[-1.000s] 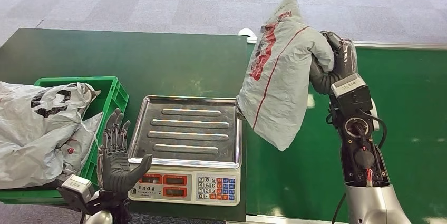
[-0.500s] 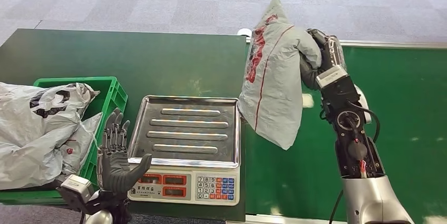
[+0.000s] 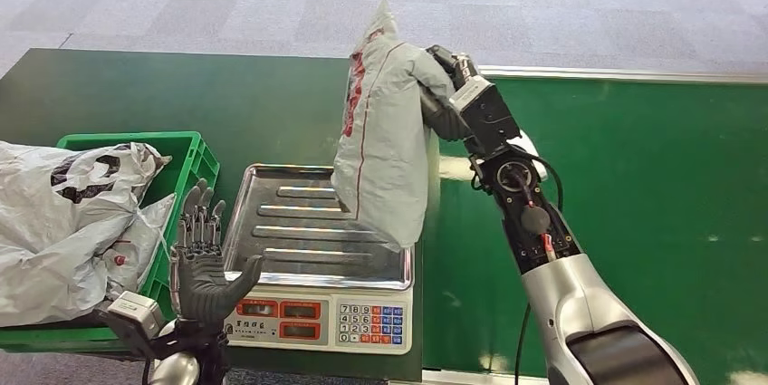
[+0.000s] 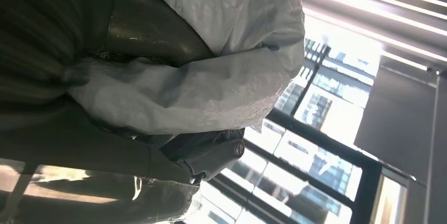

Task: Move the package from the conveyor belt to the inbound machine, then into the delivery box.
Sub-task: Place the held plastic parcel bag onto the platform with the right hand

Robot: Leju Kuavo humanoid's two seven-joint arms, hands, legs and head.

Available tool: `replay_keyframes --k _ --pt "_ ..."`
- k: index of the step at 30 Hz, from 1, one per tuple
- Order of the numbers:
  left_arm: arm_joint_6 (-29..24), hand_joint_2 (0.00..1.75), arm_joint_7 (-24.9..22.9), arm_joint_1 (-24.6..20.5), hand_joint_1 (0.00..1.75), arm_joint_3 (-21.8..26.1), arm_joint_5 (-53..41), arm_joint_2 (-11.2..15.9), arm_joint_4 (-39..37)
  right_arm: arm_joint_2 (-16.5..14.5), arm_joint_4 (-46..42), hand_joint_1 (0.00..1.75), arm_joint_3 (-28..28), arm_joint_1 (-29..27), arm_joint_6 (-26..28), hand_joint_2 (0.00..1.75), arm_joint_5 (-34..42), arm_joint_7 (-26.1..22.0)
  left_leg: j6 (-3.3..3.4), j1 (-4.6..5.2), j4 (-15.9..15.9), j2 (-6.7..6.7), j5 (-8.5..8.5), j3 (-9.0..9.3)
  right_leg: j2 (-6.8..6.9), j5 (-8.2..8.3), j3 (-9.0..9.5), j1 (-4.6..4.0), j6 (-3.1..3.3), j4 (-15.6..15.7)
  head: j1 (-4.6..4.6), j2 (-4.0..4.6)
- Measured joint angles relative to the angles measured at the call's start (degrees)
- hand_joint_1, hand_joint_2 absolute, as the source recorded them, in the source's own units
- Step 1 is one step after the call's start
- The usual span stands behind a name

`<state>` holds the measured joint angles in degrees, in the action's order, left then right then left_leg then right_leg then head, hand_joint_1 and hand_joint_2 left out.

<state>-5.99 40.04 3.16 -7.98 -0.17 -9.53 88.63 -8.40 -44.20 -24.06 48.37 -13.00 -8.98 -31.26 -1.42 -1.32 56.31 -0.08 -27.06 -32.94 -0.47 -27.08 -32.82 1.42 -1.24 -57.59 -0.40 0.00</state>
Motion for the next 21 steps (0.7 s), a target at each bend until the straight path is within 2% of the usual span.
replay_keyframes --k 2,5,7,15,21 --pt "-0.01 1.75 0.0 0.0 0.0 -0.02 -0.02 -0.05 -0.02 -0.93 1.4 1.75 -0.21 -0.01 -1.13 1.75 0.72 0.14 0.0 0.0 0.0 0.0 0.0 -0.01 0.0 0.0 -0.01 0.0 0.0 0.0 -0.02 0.0" --pt "-0.01 1.75 0.0 0.02 0.0 0.01 -0.19 -0.48 -0.44 -6.46 9.19 1.75 -1.35 -0.23 -5.51 1.75 4.75 0.66 0.0 0.0 0.0 0.01 0.0 -0.03 0.01 0.0 -0.05 0.0 0.0 0.0 -0.03 0.0" --pt "0.07 1.75 0.0 0.03 0.0 0.08 -0.24 -0.66 -0.75 -8.58 12.22 1.75 -1.67 -0.28 -6.96 1.75 6.46 0.97 0.0 0.0 0.0 0.01 0.0 -0.03 0.01 0.0 -0.05 0.0 0.01 0.0 -0.03 0.0" --pt "0.54 1.75 0.0 -0.68 0.0 0.23 -0.29 -1.16 -2.13 -10.74 15.78 1.75 -2.08 -0.46 -13.97 1.75 15.57 4.58 0.0 0.01 0.01 0.02 0.0 -0.02 0.0 0.0 -0.06 0.01 0.01 0.01 -0.03 0.0" --pt "0.62 1.75 0.0 -0.53 0.0 0.46 -0.85 -1.54 -2.59 -11.36 17.1 1.75 -4.91 -1.26 -12.6 1.75 22.45 6.11 0.0 0.0 0.0 0.01 -0.01 -0.02 0.0 -0.01 -0.07 0.0 0.01 0.01 -0.03 0.0"
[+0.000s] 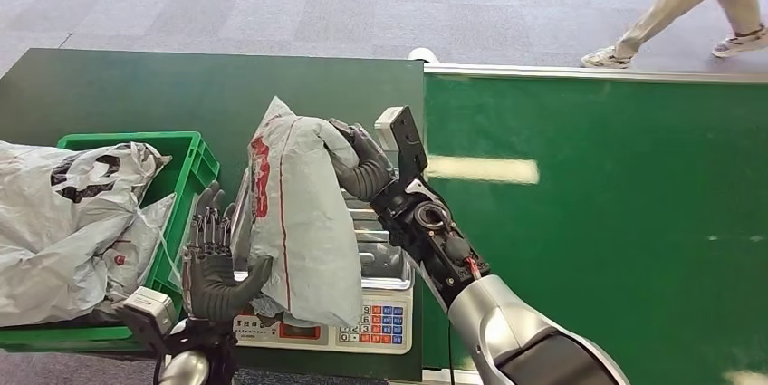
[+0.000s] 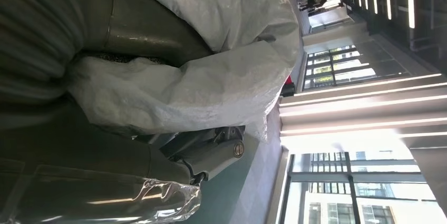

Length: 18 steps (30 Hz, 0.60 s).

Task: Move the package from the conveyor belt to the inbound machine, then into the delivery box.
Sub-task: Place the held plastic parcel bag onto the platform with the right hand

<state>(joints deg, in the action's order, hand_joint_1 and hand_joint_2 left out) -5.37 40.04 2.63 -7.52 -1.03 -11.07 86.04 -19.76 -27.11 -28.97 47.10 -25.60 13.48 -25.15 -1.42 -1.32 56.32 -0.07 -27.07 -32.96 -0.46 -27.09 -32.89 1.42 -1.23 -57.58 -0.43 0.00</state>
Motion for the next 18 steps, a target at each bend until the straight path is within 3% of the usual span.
replay_keyframes --k 11,18 --pt "0.54 1.75 0.0 0.77 0.0 0.61 -1.12 -0.25 -0.08 2.28 3.22 1.75 -3.98 -1.05 4.68 1.75 -5.15 3.08 0.0 0.01 0.0 -0.01 0.0 0.01 0.0 0.01 0.01 0.01 0.0 0.01 0.01 0.0" --pt "0.21 1.75 0.0 1.47 0.0 1.35 -1.2 -0.23 0.15 3.73 4.31 1.75 -11.45 0.53 16.6 1.75 -19.55 4.82 0.0 0.01 0.0 -0.03 0.0 0.01 -0.01 0.01 0.0 0.01 0.0 0.01 0.01 0.0"
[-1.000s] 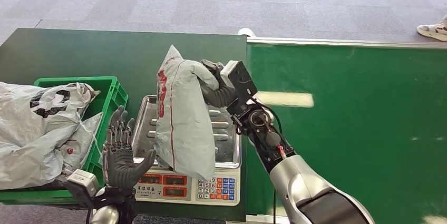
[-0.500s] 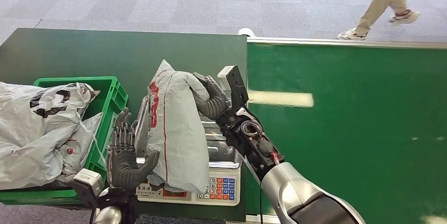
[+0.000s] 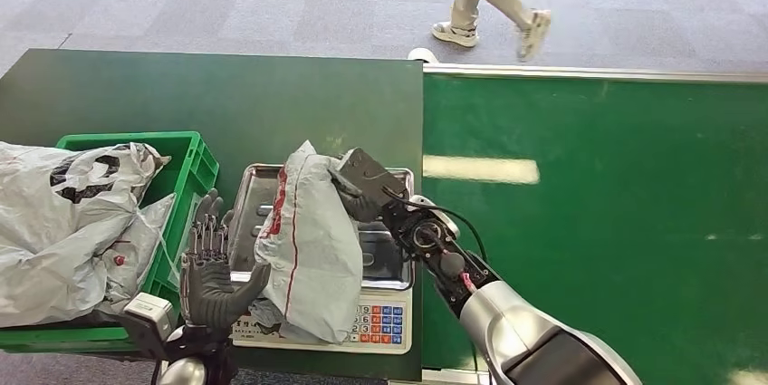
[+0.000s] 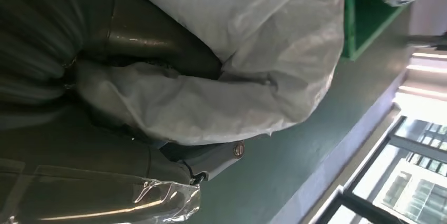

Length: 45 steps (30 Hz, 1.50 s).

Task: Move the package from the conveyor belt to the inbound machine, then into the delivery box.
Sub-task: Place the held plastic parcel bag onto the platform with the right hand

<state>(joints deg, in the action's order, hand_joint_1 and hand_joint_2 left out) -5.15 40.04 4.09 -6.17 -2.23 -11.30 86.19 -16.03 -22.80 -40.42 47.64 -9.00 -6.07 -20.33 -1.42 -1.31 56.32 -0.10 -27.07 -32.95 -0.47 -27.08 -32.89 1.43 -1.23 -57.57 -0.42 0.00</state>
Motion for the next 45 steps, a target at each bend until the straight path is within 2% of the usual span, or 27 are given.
replay_keyframes --k 6,9,14,18,22,23,29,35,45 --pt "-0.55 1.75 0.0 1.5 0.0 0.69 -0.09 -0.01 1.14 0.87 0.35 1.75 -6.31 1.66 10.09 1.75 -10.66 4.05 0.0 0.0 0.0 0.02 0.0 0.01 0.0 0.0 0.01 0.0 0.0 0.0 0.0 0.0" --pt "-0.85 1.75 0.0 1.76 0.0 0.8 -0.08 0.0 1.38 1.18 0.41 1.75 -8.26 1.94 13.39 1.75 -15.18 6.95 0.0 0.0 0.0 0.02 0.0 0.02 0.0 0.0 0.02 0.0 0.0 0.0 -0.01 0.0" --pt "-1.11 1.75 0.0 1.77 0.0 0.83 0.01 0.0 1.39 1.39 0.63 1.75 -10.2 2.27 13.98 1.75 -18.83 11.91 0.0 0.0 0.0 0.02 0.0 0.03 0.0 0.0 0.02 0.0 0.0 0.0 -0.01 0.0" --pt "-1.41 1.75 0.0 1.56 0.0 0.74 0.0 0.02 1.39 1.45 0.95 1.75 -10.68 2.44 11.31 1.75 -20.42 16.09 0.0 0.0 0.0 0.02 0.0 0.03 0.0 0.0 0.02 0.0 0.0 0.0 0.01 0.0" --pt "-1.61 1.75 0.0 1.09 0.0 0.66 0.02 0.02 1.39 1.45 1.36 0.04 -10.83 2.48 9.73 1.75 -21.19 18.47 0.0 0.0 0.0 0.02 0.0 0.03 0.0 0.0 0.03 0.0 0.0 0.0 0.0 0.0" --pt "-1.66 1.75 0.0 1.02 0.0 0.66 0.02 0.03 1.39 1.45 1.44 0.0 -10.84 2.48 9.67 1.75 -21.35 18.9 0.0 0.0 0.0 0.01 0.0 0.03 0.0 0.0 0.03 0.0 0.0 0.0 0.01 0.0" --pt "-1.88 1.75 -0.01 0.91 0.0 0.55 0.02 0.17 1.39 1.44 1.6 0.0 -10.85 2.84 10.14 1.75 -22.76 20.89 0.0 0.0 0.0 0.01 0.0 0.06 0.0 0.0 0.04 0.0 0.0 0.0 -0.01 0.0" --pt "-2.49 1.75 -0.18 0.79 0.0 0.42 0.15 0.36 1.39 1.43 1.56 0.0 -10.34 3.11 11.43 1.75 -22.99 20.54 0.0 0.0 0.0 0.01 0.0 0.07 0.0 0.0 0.05 0.0 0.0 0.0 0.01 0.0" --pt "-3.09 1.75 -0.25 0.47 0.0 -0.4 0.26 0.5 1.26 1.94 -1.39 0.0 -3.2 0.81 18.51 1.75 -19.59 10.52 0.0 0.0 0.0 0.01 0.0 0.06 0.0 0.0 0.03 0.0 0.0 0.0 0.0 0.0"
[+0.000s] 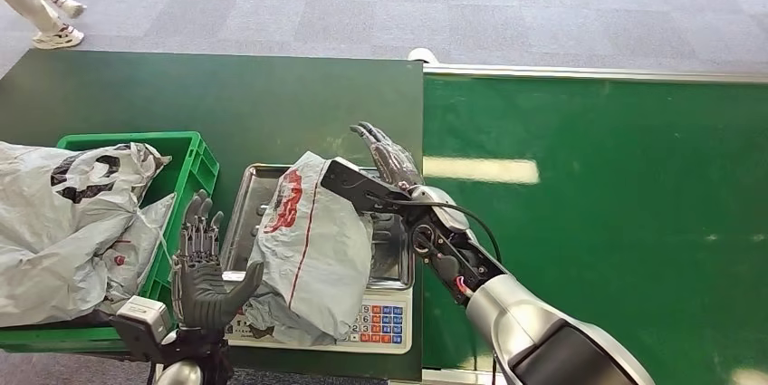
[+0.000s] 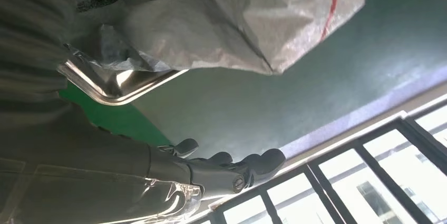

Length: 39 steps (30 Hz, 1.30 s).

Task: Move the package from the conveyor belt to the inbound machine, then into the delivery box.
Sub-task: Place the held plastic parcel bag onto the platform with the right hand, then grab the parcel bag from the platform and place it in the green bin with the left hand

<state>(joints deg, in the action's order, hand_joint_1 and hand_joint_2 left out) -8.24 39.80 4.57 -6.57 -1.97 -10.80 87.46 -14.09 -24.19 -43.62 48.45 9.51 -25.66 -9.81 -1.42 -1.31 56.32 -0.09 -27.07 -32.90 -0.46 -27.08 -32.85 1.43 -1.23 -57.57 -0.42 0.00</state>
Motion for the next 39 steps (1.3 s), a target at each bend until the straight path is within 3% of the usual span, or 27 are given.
replay_keyframes --k 8,23,33,39 --pt "-0.11 1.75 0.0 -0.79 0.0 -0.48 0.48 0.03 -0.7 1.0 -4.1 0.0 7.72 -2.56 0.46 1.75 3.66 -6.12 0.0 0.0 0.0 0.01 0.0 0.0 0.0 0.0 0.01 0.0 0.0 0.0 0.0 0.0" --pt "-0.22 1.75 0.02 -1.34 0.0 -0.52 0.52 0.03 -1.46 3.16 -12.8 0.0 16.61 -6.39 -0.69 1.75 6.3 -9.12 0.0 0.0 0.0 0.01 0.0 0.0 0.0 0.0 0.01 0.01 0.0 0.0 0.01 0.0" --pt "-0.65 1.75 0.25 0.34 0.0 0.26 0.33 0.03 -0.23 7.56 -30.13 0.0 25.04 -19.94 -12.76 1.75 17.22 -20.11 0.0 0.0 0.01 0.08 -0.04 -0.02 0.02 -0.02 0.01 0.01 -0.01 0.03 -0.01 0.0" --pt "-0.39 1.75 0.25 1.54 0.0 0.74 -0.17 0.03 0.89 9.33 -42.85 0.0 31.26 -31.59 -19.46 1.75 24.5 -21.1 0.01 0.01 0.0 0.04 -0.08 -0.06 0.02 -0.03 0.01 0.01 -0.03 0.03 -0.01 0.0"
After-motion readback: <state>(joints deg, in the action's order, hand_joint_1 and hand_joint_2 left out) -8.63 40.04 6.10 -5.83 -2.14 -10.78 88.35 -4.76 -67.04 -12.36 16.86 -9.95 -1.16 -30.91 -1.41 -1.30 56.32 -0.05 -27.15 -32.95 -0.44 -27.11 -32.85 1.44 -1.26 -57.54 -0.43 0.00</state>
